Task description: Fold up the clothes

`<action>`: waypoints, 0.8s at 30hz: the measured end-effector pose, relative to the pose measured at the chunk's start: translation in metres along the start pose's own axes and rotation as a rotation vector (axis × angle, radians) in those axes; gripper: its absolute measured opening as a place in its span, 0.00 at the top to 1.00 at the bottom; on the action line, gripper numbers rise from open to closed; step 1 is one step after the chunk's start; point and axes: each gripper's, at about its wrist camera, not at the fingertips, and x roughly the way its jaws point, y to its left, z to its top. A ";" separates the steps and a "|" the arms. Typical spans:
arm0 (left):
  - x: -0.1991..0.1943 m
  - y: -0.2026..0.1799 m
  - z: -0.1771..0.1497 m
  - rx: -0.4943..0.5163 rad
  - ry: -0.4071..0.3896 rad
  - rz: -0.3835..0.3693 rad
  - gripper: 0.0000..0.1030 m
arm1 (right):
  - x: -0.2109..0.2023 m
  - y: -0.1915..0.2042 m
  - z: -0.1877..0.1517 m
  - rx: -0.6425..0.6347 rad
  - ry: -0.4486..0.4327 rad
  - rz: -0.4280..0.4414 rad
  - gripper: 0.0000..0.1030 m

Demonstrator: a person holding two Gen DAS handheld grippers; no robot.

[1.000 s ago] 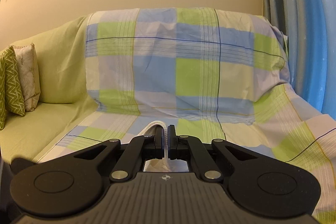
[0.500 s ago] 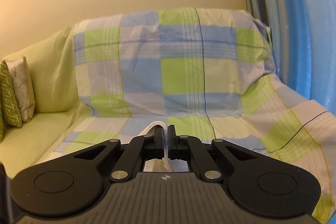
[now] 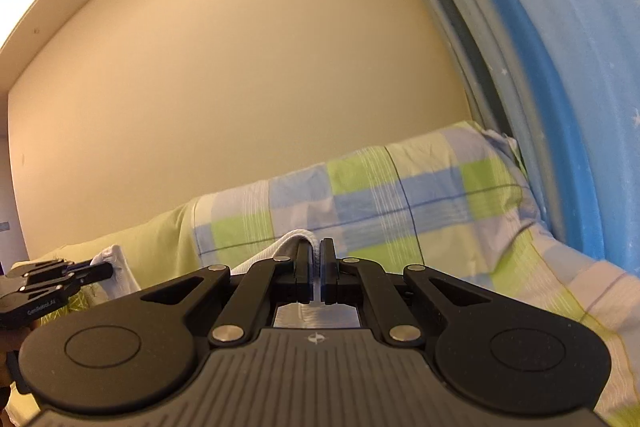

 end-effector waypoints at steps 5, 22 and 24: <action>0.086 0.023 -0.018 -0.027 0.074 0.034 0.94 | 0.096 -0.036 -0.015 -0.029 0.086 -0.028 0.98; 0.176 -0.052 -0.249 -0.257 0.572 -0.181 0.62 | 0.194 -0.137 -0.213 -0.051 0.719 0.000 0.54; 0.146 -0.078 -0.252 -0.254 0.560 -0.259 0.55 | 0.179 -0.119 -0.226 -0.117 0.785 0.050 0.49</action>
